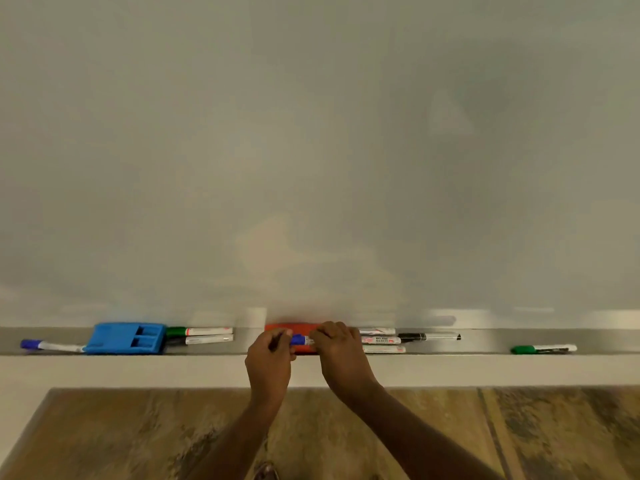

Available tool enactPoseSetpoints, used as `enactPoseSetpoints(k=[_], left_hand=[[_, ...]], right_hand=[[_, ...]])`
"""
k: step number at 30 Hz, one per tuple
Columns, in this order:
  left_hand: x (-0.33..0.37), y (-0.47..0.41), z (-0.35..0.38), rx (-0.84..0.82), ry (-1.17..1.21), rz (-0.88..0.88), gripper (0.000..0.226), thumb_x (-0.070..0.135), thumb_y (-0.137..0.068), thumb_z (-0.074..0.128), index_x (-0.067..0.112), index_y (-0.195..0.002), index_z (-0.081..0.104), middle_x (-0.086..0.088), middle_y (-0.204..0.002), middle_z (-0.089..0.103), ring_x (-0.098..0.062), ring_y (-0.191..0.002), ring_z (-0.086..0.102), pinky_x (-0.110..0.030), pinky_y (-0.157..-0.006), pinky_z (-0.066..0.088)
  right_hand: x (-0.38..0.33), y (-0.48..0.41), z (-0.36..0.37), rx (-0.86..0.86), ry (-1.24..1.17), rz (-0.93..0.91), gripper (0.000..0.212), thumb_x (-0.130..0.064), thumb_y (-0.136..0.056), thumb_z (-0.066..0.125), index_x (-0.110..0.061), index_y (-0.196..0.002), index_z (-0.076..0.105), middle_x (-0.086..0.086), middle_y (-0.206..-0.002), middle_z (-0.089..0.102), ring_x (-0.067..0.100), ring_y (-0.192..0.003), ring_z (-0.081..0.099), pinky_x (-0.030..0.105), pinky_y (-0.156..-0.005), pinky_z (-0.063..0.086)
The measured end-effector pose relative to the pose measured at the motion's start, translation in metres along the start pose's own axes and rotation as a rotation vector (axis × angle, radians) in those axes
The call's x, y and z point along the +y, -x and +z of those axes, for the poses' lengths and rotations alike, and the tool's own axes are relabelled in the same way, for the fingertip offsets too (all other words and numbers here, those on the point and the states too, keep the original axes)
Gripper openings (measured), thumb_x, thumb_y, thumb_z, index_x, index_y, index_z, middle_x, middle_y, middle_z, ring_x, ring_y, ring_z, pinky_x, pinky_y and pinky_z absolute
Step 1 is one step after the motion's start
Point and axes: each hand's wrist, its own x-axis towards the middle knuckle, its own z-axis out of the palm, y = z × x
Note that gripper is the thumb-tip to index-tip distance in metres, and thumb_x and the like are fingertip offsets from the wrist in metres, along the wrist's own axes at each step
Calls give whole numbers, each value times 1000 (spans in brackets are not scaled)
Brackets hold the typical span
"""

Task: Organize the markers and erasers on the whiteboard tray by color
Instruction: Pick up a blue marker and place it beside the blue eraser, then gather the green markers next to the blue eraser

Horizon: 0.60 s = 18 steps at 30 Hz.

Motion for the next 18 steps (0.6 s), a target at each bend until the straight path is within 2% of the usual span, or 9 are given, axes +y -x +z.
enactPoseSetpoints(k=[2,4,6,7,11,15,18], left_hand=[[6,10,17,-54,-16,46,13,22,-90,59,14,-96,68,-2,-87,69,-11,-69,66,-11,-58,45],[12,19,32,-104,-24,76,15,21,-90,59,12,-98,69,-5,-91,70,-19,-77,66,-23,-69,53],[18,26,45,-135,-36,111,16,18,-90,59,9,-100,69,-7,-93,71,-22,-81,65,-34,-78,55],[20,30,52,-148,-54,141,16,16,-90,60,7,-100,70,-8,-92,71,-22,-81,64,-33,-78,54],[22,42,73,-201,-154,242,15,8,-87,63,4,-100,70,-8,-92,70,-14,-80,59,-8,-65,40],[17,53,92,-304,-217,263,16,3,-85,62,3,-99,71,-12,-93,71,-16,-83,61,-12,-72,43],[9,59,102,-356,-304,286,16,4,-85,63,3,-100,70,-13,-95,71,-11,-82,58,-1,-67,41]], right_hand=[[20,7,-9,18,9,27,39,-3,-56,83,-17,-90,71,4,-88,71,24,-78,66,35,-70,53],[39,14,-15,13,2,65,38,-4,-56,85,-17,-88,71,4,-86,70,24,-78,66,36,-69,53],[60,21,-19,-7,23,116,38,-2,-59,84,-17,-91,70,4,-88,70,23,-81,66,39,-72,53],[71,26,-20,-13,36,147,38,-1,-61,83,-17,-92,70,4,-89,70,22,-83,65,39,-74,53],[118,48,-26,-27,54,267,31,1,-68,78,-17,-92,70,3,-90,69,21,-85,63,38,-78,51],[158,71,-32,-54,74,359,31,-1,-66,81,-15,-93,72,4,-88,70,23,-82,65,39,-76,53],[179,79,-33,-89,95,413,34,9,-67,74,-12,-93,72,7,-87,70,25,-80,65,41,-76,53]])
